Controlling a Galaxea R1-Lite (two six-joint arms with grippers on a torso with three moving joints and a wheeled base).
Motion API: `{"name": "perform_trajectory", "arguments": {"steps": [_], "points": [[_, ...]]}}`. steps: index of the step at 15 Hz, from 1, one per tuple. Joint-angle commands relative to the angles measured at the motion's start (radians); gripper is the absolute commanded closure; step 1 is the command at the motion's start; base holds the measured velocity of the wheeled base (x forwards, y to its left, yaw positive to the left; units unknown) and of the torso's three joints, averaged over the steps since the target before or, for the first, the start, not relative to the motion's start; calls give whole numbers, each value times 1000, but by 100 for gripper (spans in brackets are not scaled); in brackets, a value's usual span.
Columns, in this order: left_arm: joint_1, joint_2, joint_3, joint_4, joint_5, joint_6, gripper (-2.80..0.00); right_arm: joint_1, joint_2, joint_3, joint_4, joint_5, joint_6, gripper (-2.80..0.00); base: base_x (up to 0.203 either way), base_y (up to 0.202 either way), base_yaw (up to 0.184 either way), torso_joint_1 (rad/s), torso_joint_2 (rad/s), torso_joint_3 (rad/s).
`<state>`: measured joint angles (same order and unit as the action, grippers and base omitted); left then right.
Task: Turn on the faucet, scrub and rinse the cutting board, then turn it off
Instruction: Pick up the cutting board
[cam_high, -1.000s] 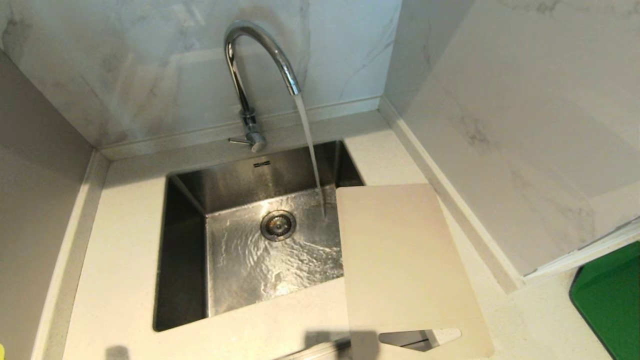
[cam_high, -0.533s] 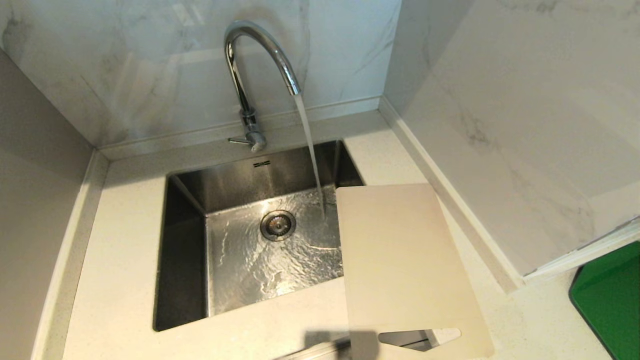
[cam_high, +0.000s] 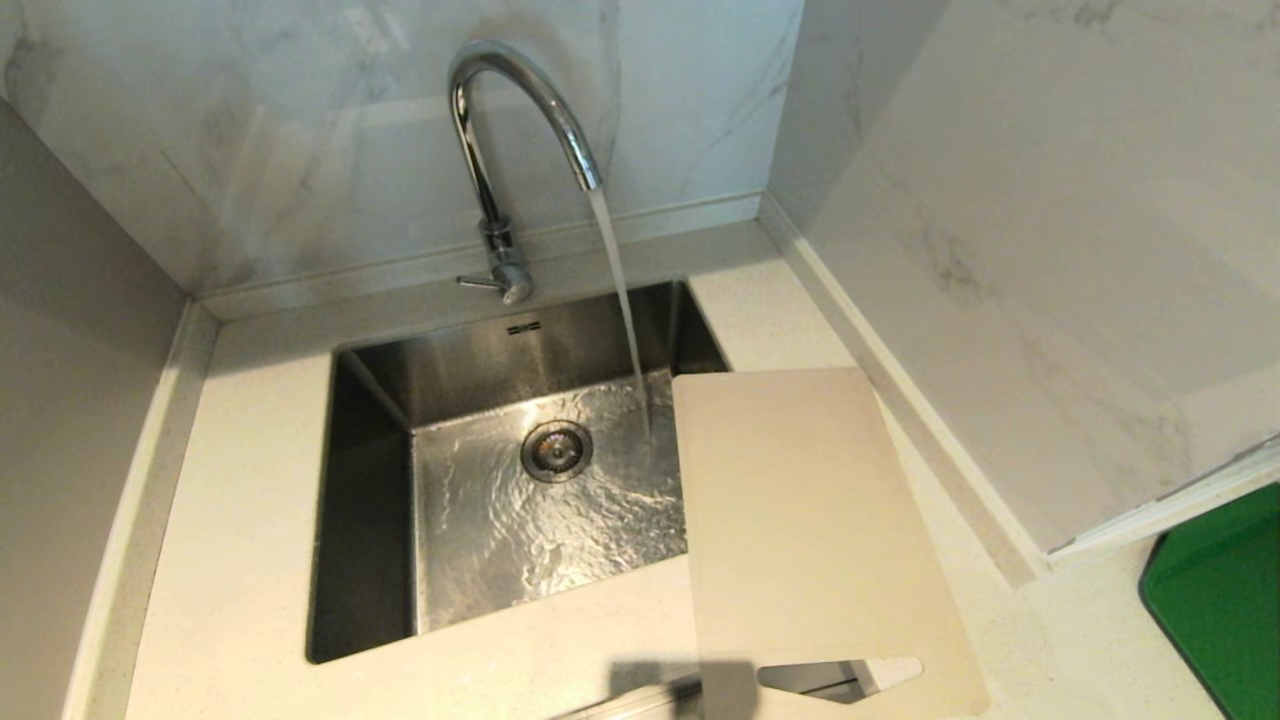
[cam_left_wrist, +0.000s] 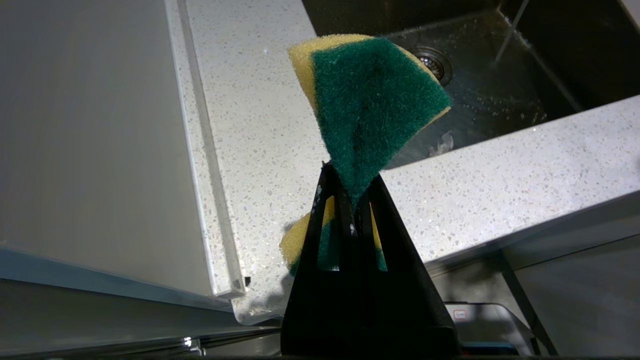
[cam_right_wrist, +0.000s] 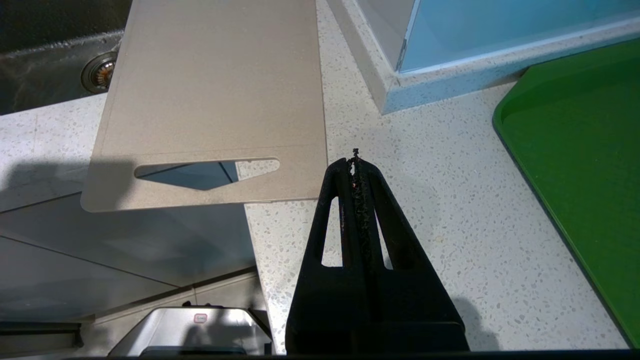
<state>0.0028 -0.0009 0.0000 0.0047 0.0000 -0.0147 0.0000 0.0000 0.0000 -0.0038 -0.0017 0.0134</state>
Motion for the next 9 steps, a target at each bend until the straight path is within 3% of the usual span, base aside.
{"name": "perform_trajectory", "arguments": {"steps": [1, 9], "points": [[0, -1, 3, 0, 0, -1, 0, 0, 0, 0, -1, 0, 0, 0, 0, 0, 0, 0, 0, 0], [0, 0, 2, 0, -2, 9, 0, 0, 0, 0, -1, 0, 0, 0, 0, 0, 0, 0, 0, 0]]}}
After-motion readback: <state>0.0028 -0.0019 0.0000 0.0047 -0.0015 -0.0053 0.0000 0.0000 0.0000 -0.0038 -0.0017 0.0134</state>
